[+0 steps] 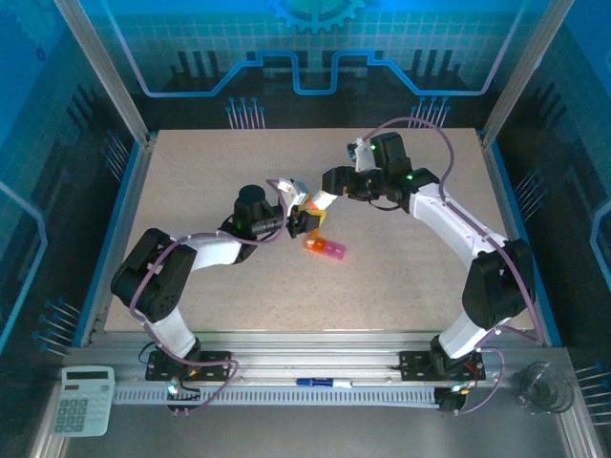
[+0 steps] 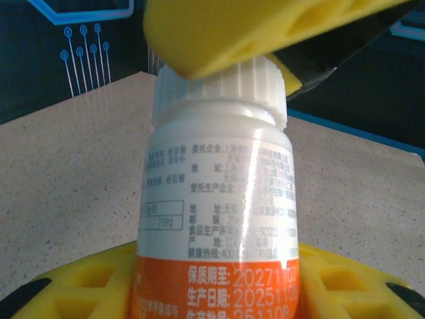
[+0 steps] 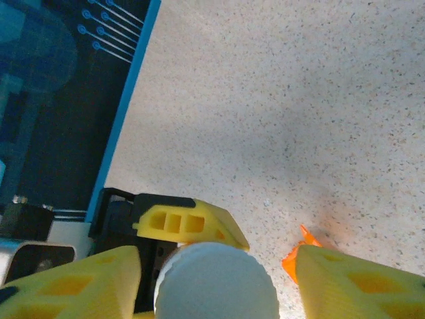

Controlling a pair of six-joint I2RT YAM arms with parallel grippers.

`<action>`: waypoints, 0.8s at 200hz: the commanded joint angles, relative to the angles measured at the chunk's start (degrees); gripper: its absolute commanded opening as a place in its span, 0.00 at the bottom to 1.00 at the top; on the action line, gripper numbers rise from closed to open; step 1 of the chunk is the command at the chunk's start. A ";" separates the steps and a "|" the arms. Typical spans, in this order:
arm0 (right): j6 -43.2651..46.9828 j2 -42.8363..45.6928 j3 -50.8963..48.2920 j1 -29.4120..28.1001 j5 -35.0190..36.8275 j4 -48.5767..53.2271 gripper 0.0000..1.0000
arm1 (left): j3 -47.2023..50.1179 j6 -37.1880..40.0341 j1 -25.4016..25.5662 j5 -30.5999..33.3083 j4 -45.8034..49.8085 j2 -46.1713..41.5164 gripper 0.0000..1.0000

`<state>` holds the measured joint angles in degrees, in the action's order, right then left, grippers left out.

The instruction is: Sort the pills into containers

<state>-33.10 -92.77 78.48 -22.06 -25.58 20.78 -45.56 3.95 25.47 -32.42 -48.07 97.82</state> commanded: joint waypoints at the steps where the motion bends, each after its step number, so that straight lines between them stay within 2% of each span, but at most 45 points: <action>1: 1.52 3.01 2.19 1.58 -2.08 0.97 0.72 | -0.50 -0.44 0.34 -1.77 -4.59 -1.30 0.00; 27: 2.79 5.17 1.24 3.18 -4.15 -1.30 0.79 | -0.50 -1.25 0.30 -2.53 -5.35 -1.36 0.00; 73: 10.50 5.91 0.15 6.23 -15.89 -4.88 0.83 | -0.41 -5.22 0.19 -5.55 -9.61 -0.84 0.00; 110: 13.76 3.72 2.11 6.09 -18.51 -1.49 0.84 | -0.23 -9.57 0.11 -6.86 -14.47 -0.09 0.00; 160: 14.11 2.39 2.03 4.55 -19.26 -1.64 0.83 | -0.84 -10.32 0.10 -7.48 -14.79 -0.12 0.00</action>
<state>-20.91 -89.17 78.87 -16.36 -42.54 18.44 -45.56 -4.82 25.45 -37.80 -59.55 97.82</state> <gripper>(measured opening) 0.839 0.444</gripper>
